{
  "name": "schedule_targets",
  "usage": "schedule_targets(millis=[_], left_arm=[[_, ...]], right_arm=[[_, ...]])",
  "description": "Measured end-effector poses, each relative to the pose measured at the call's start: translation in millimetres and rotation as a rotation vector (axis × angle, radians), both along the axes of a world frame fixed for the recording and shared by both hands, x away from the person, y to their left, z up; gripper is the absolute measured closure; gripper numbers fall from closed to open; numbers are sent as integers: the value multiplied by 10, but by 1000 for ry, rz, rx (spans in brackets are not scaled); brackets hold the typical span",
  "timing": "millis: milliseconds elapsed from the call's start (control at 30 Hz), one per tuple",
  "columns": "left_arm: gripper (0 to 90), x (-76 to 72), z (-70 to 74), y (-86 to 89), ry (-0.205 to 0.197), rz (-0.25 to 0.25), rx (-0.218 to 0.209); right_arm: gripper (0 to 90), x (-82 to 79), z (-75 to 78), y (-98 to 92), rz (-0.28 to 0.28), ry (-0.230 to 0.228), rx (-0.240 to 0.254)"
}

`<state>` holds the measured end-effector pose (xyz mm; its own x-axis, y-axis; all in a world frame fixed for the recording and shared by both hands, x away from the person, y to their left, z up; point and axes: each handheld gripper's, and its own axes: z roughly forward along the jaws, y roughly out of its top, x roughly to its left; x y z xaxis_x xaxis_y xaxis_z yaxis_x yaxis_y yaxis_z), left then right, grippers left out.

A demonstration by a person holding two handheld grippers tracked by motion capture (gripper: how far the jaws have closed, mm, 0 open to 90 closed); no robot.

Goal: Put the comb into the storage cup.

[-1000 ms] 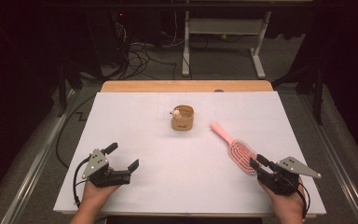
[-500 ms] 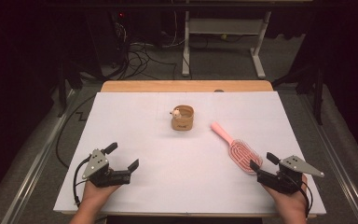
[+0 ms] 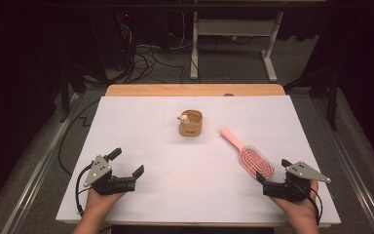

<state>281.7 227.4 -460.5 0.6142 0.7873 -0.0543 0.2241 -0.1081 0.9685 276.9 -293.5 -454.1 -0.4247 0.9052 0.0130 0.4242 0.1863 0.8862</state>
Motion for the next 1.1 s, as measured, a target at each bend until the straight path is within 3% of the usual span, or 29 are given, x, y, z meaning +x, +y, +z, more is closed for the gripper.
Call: schedule_targets(millis=[200,267,300,367,400,433,467,533,567,600,633,667,700,733,767,1000,1100], left_arm=[[0,3,-3,-10,6,-14,-6],[0,5,-8,-12,5,-16,-1],[0,6,-9,-12,5,-16,0],[0,11,-17,-11,10,-19,-10],[0,11,-17,-11,10,-19,-10],[0,14,-19,-10,12,-20,-9],[0,18,-21,-8,14,-20,-9],[0,24,-23,-3,17,-20,-13],[0,28,-24,2,17,-19,-12],[0,28,-24,2,17,-19,-12],[0,27,-25,5,19,-15,-14],[0,26,-25,9,20,-12,-19],[0,25,-24,15,21,-12,-23],[0,23,-23,21,22,-11,-24],[0,22,-23,26,22,-11,-26],[0,28,-30,45,20,-4,-33],[0,26,-28,48,21,-5,-32]], right_arm=[[2,42,23,35,11,20,-13],[1,133,49,37,23,68,-52],[1,133,49,37,23,68,-52],[1,249,65,38,48,149,-100],[1,249,65,38,48,149,-100],[1,325,73,62,63,206,-152],[1,325,73,62,63,206,-152],[1,392,89,93,74,245,-194],[1,468,102,116,106,285,-223],[1,468,102,116,106,285,-223],[1,550,102,137,123,335,-254],[1,550,102,137,123,335,-254],[2,633,112,151,132,376,-287],[2,633,112,151,132,376,-287],[2,709,121,163,138,416,-305],[1,890,155,272,175,499,-377],[2,951,167,312,183,519,-382]])
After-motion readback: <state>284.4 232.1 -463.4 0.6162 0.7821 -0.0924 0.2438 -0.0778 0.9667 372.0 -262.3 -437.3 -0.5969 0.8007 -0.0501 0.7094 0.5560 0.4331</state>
